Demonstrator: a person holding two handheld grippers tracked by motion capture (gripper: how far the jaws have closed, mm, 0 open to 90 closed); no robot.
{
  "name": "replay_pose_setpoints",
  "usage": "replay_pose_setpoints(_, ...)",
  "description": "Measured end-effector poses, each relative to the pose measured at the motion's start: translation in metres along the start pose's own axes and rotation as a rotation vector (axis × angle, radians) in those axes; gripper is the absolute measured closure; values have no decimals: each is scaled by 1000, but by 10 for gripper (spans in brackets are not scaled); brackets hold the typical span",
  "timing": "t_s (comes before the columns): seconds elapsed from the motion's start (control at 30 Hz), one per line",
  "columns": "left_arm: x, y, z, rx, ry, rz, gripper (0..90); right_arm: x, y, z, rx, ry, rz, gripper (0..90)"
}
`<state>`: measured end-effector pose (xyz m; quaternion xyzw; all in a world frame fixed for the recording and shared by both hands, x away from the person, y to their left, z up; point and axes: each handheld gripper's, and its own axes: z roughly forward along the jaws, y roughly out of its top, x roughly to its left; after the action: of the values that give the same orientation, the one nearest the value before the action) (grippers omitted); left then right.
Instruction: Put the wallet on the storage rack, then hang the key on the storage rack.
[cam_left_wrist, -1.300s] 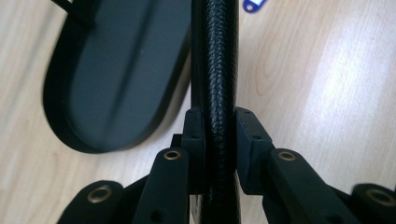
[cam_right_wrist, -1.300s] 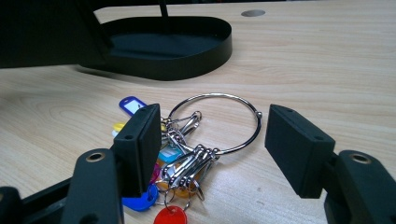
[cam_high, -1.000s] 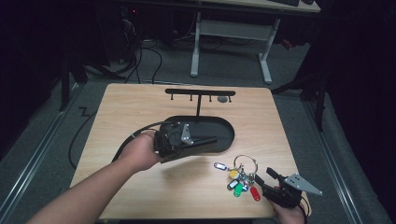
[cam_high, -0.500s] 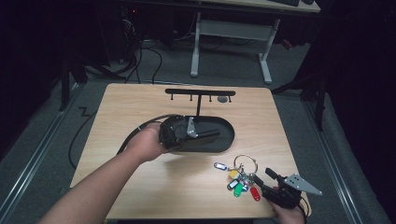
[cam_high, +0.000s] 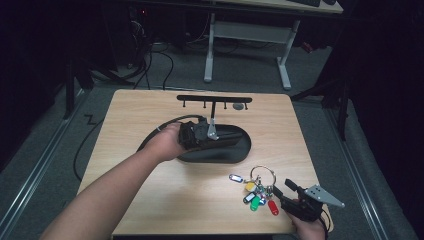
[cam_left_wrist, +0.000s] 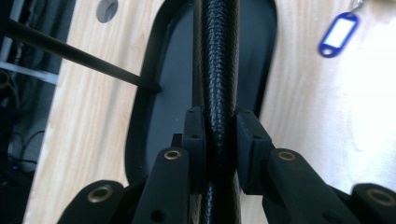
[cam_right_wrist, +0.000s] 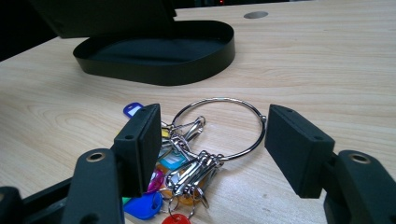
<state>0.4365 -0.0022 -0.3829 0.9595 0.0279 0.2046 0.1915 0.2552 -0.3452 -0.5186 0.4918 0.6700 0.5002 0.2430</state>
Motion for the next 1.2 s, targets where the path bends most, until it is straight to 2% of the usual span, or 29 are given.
replay_pose_setpoints(0.17, 3, 6, 9, -3, 29, 9, 763, 1, 2, -3, -16, 8, -1, 370)
replay_pose_setpoints(0.37, -1, 9, 18, 9, 34, 64, 763, 1, 1, -6, -23, 9, -5, 370)
replay_pose_setpoints(0.5, 2, 9, 21, -4, 38, 62, 764, 1, 0, -10, -22, 2, 0, 370)
replay_pose_setpoints(0.7, 6, 5, 27, 7, 59, 82, 765, -1, -2, -14, -23, -15, 14, 372)
replay_pose_setpoints(0.83, 7, 3, 32, 7, 69, 88, 764, 0, -2, -13, -20, -20, 7, 372)
replay_pose_setpoints(0.97, 9, 2, 38, 13, 97, 111, 764, 2, -3, -12, -7, -18, -2, 372)
replay_pose_setpoints(1.2, 8, -1, 43, 28, 138, 127, 764, 8, -2, -16, -18, -6, -26, 372)
